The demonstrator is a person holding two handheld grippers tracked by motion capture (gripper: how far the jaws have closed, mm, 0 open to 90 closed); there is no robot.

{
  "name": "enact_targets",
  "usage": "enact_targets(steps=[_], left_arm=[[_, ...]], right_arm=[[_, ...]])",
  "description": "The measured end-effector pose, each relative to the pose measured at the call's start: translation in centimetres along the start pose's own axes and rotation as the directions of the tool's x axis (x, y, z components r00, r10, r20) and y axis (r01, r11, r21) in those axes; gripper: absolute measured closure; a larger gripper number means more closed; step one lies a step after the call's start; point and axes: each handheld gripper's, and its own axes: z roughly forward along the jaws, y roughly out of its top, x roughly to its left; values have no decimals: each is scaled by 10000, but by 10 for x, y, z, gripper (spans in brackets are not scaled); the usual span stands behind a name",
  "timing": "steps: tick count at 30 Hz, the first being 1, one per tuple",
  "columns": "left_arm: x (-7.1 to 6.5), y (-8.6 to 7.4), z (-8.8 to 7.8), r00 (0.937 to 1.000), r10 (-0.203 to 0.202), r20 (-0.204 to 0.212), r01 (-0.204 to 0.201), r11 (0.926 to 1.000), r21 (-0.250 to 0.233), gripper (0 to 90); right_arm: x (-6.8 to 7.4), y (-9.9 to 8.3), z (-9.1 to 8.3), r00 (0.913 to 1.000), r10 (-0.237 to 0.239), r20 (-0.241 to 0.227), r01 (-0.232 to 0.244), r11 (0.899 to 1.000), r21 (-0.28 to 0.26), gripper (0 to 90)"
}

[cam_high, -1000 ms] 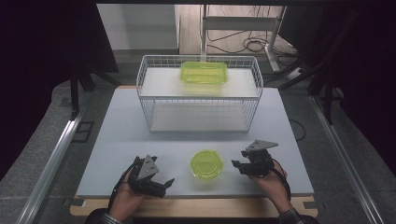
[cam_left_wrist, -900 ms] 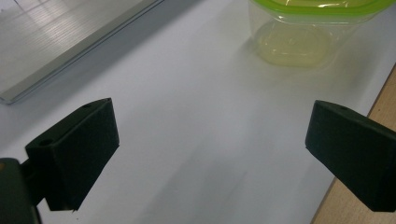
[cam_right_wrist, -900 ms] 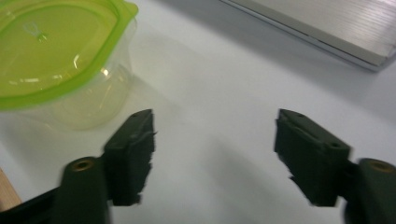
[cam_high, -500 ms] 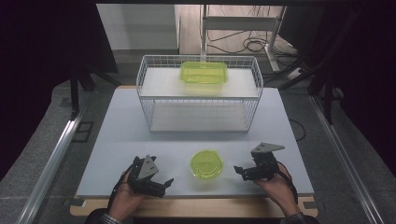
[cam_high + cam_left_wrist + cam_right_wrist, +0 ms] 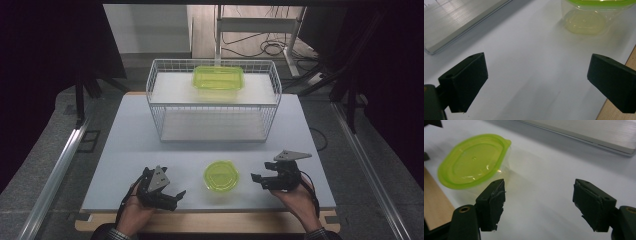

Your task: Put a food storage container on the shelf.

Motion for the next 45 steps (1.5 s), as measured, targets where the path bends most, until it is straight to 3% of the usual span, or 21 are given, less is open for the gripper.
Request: enact_targets(steps=[4,7,18,25,31,34,42,45], left_arm=[[-1,0,1,10000,36,-27,-36,10000,14,30],[-1,0,2,10000,54,-35,-54,10000,7,30],[-2,1,5,9997,225,-52,-225,9997,134,31],[-3,1,5,9995,287,-101,-285,9995,161,33],[-3,0,5,9995,299,-93,-297,9994,155,34],[-3,0,6,9994,352,-70,-350,9992,192,35],[-5,1,8,9987,511,-59,-509,9983,295,35],[-5,1,8,9985,547,-54,-545,9980,313,35]], right_arm=[[0,4,1,9980,308,-546,-309,9995,1,313],[2,8,2,9966,233,-787,-237,9997,-42,338],[9,27,16,9930,-22,-1180,22,10000,0,409],[7,39,26,9864,200,-1631,-157,9995,275,510],[6,44,39,9741,741,-2138,-609,9958,677,528],[7,42,44,9638,1076,-2439,-879,9920,902,540],[7,37,56,9564,1400,-2564,-1054,9839,1444,602],[3,35,59,9448,1750,-2771,-1331,9775,1637,634]])
